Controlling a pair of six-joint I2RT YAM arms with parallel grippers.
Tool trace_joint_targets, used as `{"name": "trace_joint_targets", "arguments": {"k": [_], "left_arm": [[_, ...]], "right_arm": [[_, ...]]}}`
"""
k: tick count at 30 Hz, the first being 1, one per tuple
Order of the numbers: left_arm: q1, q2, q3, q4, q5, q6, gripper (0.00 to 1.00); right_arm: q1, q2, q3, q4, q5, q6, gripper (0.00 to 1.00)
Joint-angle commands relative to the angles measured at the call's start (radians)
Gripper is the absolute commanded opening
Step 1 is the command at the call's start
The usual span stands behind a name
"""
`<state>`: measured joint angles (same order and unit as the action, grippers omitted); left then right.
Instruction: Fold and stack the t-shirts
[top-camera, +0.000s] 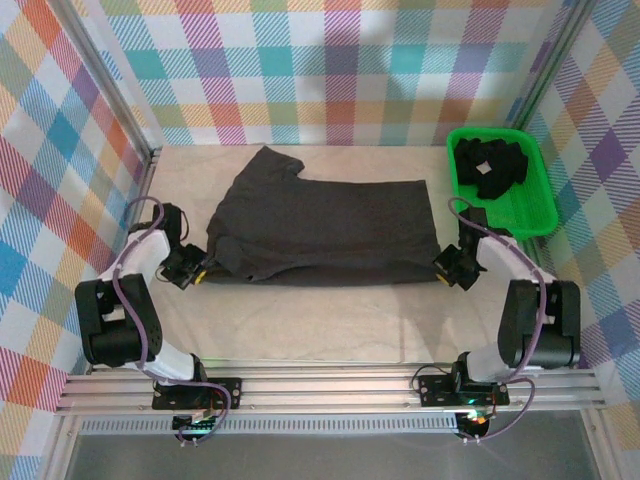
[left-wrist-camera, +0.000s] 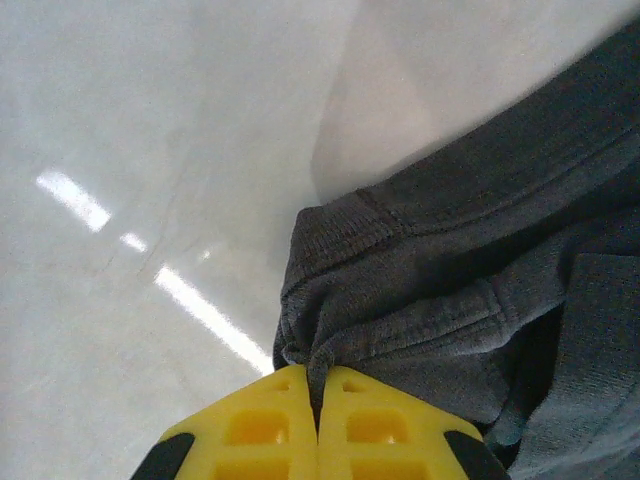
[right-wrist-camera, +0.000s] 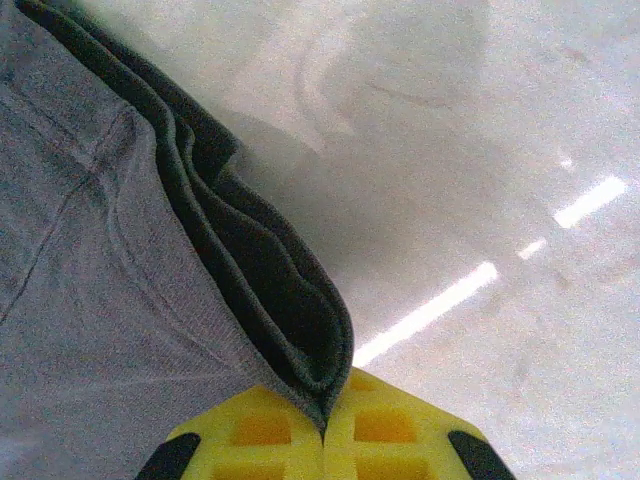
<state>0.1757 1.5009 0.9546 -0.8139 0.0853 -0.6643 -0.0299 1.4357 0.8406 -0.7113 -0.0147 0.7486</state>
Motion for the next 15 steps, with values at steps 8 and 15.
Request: {"name": "trace_joint_targets", "arguments": {"k": [8,15], "left_arm": [[0.007,-0.081,-0.180,-0.102,-0.096,0.014,0.00],[-0.003,-0.186,-0.127,-0.177,-0.139,-0.037,0.47]], "right_arm": [[0.007,-0.168,-0.208,-0.155,0.036,0.142,0.00],[0.020,-0.255,-0.172,-0.178,0.080,0.126,0.33]]}}
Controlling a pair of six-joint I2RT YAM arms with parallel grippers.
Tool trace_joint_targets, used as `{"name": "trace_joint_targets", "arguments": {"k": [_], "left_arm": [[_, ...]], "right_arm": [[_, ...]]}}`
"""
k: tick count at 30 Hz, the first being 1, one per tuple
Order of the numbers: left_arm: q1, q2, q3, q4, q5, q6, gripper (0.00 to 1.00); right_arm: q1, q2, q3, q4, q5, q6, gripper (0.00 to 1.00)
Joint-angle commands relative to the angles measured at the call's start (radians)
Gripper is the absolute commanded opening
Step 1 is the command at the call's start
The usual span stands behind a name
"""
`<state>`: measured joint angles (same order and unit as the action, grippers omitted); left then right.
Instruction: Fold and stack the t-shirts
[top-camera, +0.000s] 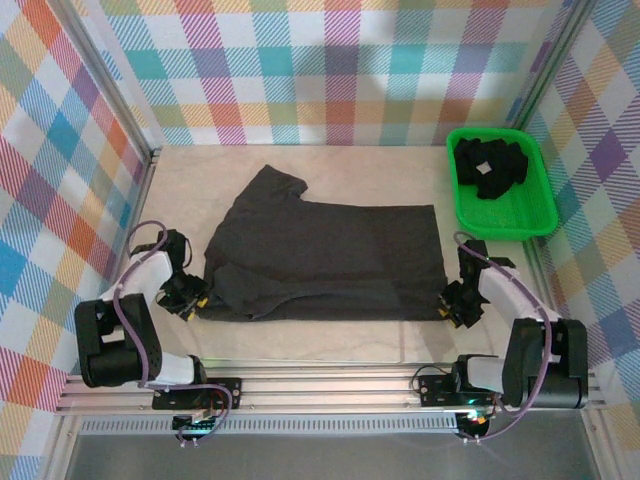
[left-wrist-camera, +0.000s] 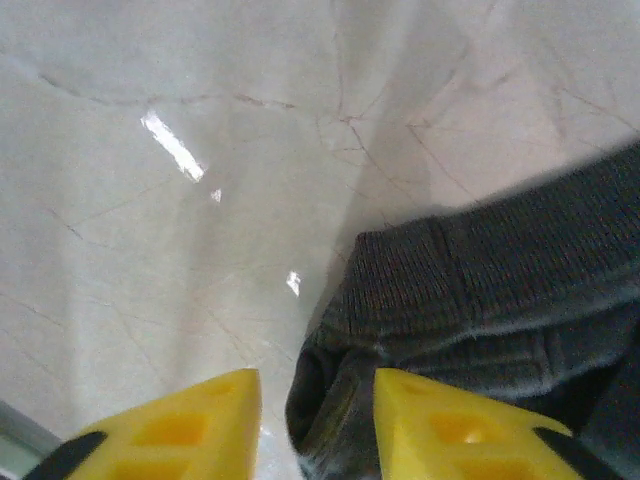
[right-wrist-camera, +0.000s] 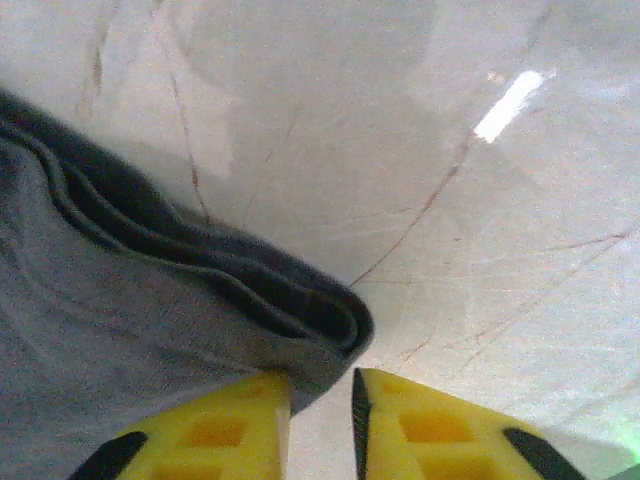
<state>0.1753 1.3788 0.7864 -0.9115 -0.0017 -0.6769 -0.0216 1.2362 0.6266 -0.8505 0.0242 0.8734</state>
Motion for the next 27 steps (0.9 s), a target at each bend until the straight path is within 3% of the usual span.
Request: {"name": "trace_joint_targets", "arguments": {"k": [1,5,12,15,20,27], "left_arm": [[-0.008,-0.080,0.056,-0.102,-0.060,-0.041,0.51],[-0.088,-0.127,0.094,-0.159,-0.022,-0.161,0.57],[-0.441,-0.202,-0.035,0.013,0.147,-0.582,0.57],[-0.538,-0.187,-0.077,0.097,0.168,-0.703,0.57],[-0.579,-0.122,-0.102,0.175,0.198,-0.802,0.59],[-0.600,-0.066,-0.097,0.214,0.196,-0.849,0.52]], "right_arm": [[0.022,-0.077,0.057,-0.040,0.050,-0.010,0.36],[0.098,-0.177,0.115,0.038,-0.026,-0.107,0.45],[0.311,-0.126,0.146,0.261,-0.303,-0.140,0.48],[0.361,-0.090,0.133,0.369,-0.389,-0.112,0.48],[0.393,-0.010,0.154,0.450,-0.509,-0.108,0.47],[0.397,0.002,0.175,0.430,-0.503,-0.114,0.46]]}}
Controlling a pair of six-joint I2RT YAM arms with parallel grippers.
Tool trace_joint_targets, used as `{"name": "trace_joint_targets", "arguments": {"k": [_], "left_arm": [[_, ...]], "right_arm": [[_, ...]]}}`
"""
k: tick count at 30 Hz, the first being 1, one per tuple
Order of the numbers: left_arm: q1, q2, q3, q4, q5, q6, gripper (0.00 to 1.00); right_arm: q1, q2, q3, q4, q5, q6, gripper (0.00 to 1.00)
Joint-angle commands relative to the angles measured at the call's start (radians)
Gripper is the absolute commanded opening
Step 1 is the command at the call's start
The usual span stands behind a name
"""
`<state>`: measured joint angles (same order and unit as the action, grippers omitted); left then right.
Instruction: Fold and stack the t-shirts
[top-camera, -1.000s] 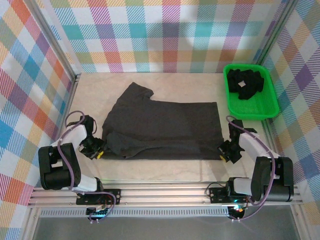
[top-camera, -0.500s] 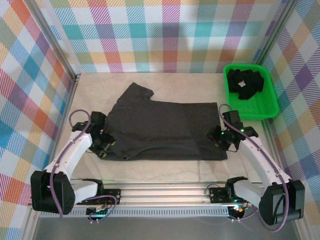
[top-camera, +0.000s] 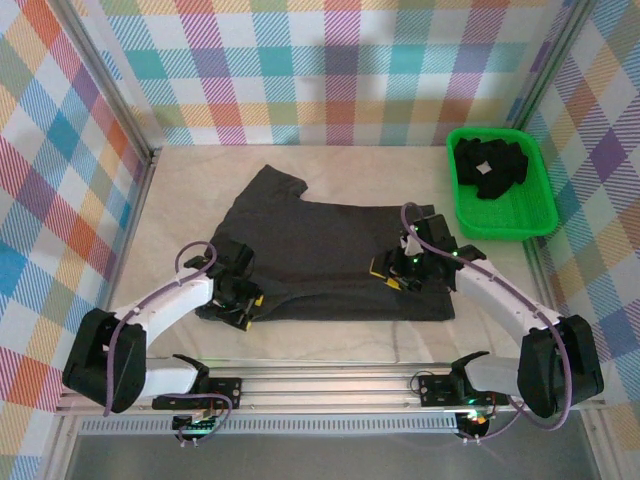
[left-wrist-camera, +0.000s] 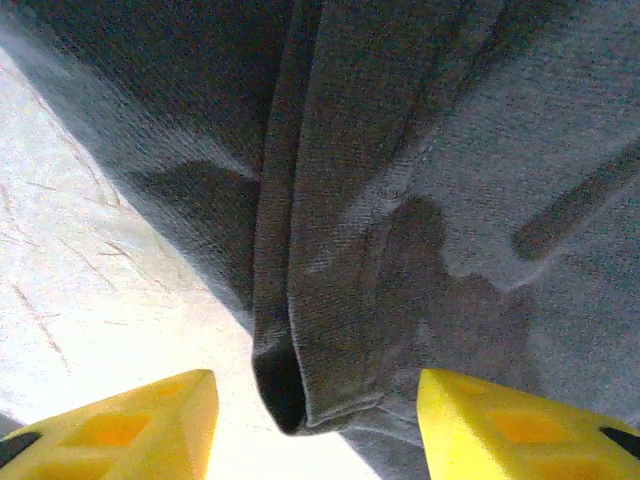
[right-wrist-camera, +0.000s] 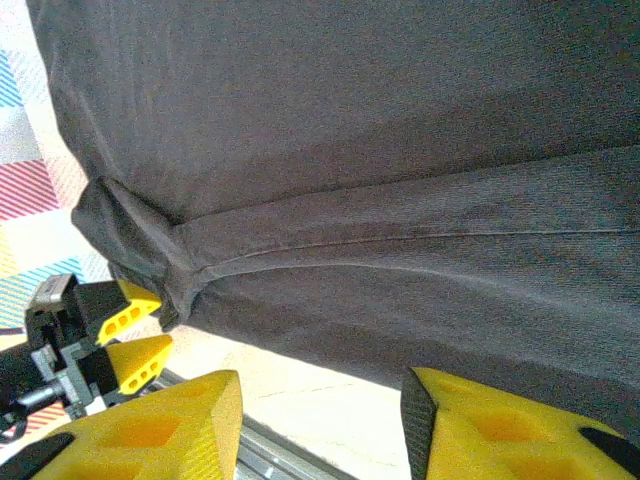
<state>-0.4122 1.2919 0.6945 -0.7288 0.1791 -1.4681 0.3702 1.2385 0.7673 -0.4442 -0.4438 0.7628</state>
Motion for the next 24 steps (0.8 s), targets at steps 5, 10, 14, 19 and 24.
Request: {"name": "trace_joint_targets", "arguments": {"k": [5,10,14,19,24], "left_arm": [[-0.016,0.079,0.032,0.018,0.002,-0.035,0.32],[-0.016,0.115,0.132,-0.030,-0.062,0.029,0.00],[-0.020,0.213,0.292,-0.107,-0.114,0.158,0.00],[-0.025,0.380,0.494,-0.149,-0.143,0.316,0.00],[-0.044,0.578,0.734,-0.213,-0.140,0.486,0.00]], "right_arm": [[0.005,0.007,0.036,0.025,-0.027,0.003,0.45],[0.006,0.018,0.049,0.020,-0.016,0.004,0.43],[0.005,0.023,0.056,0.022,-0.012,0.009,0.42],[0.006,0.024,0.066,0.018,0.000,0.013,0.41],[0.004,0.023,0.067,0.012,0.004,0.016,0.40]]}}
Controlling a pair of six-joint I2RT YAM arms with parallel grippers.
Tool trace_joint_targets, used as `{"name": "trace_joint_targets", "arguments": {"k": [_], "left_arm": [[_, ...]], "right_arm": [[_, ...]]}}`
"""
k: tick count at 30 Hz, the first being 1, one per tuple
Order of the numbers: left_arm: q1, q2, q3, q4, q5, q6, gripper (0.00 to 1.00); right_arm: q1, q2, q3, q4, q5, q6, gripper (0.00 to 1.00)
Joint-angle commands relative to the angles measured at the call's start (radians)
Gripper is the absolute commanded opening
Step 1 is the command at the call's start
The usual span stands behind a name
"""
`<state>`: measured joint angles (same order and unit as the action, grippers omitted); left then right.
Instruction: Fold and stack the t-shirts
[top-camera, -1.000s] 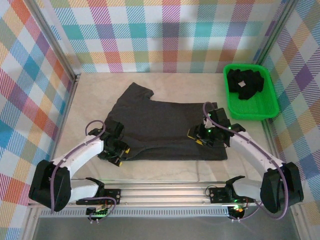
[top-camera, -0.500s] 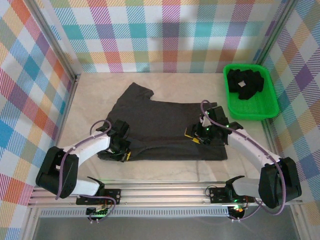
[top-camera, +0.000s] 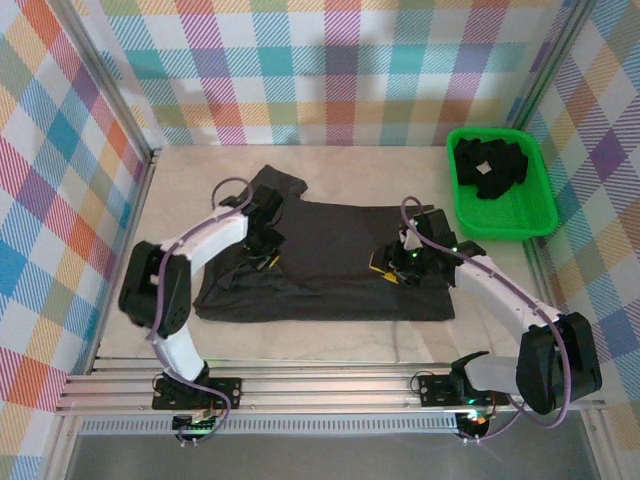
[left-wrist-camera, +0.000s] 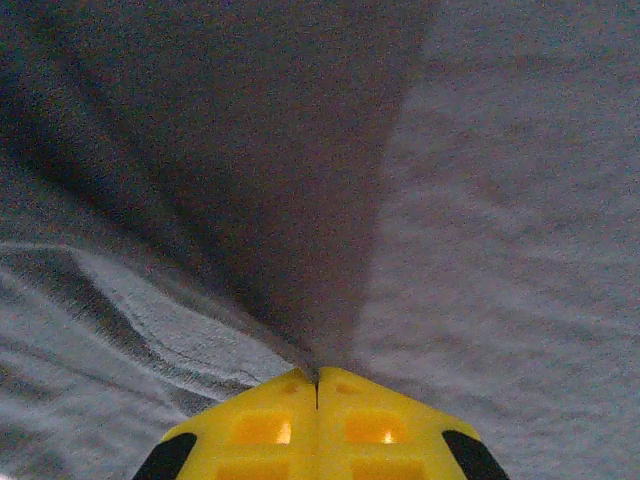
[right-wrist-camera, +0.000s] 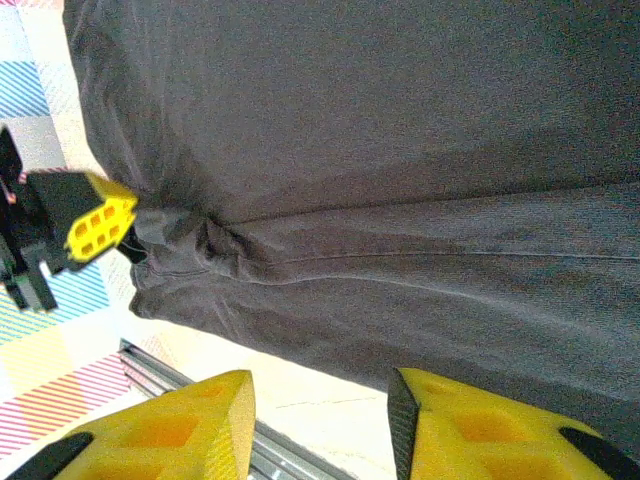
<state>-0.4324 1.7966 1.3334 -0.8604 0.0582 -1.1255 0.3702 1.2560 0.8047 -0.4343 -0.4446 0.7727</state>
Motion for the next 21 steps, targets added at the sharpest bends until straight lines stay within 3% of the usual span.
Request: {"name": "trace_joint_targets", "arguments": {"k": [1,7,17,21], "left_arm": [[-0.030,0.116,0.147,-0.103,-0.025,0.177,0.00],[-0.059,0.275,0.358,-0.241,-0.098,0.318,0.00],[-0.061,0.298,0.369,-0.234,-0.163,0.314,0.00],[-0.061,0.301,0.362,-0.154,-0.105,0.327,0.00]], "right_arm": [[0.004,0.005,0.027,0.001,0.004,0.008,0.40],[0.004,-0.008,0.011,-0.005,0.005,0.014,0.40],[0.004,-0.010,-0.014,0.002,-0.006,0.026,0.39],[0.004,-0.001,-0.013,0.007,-0.008,0.028,0.39]]}}
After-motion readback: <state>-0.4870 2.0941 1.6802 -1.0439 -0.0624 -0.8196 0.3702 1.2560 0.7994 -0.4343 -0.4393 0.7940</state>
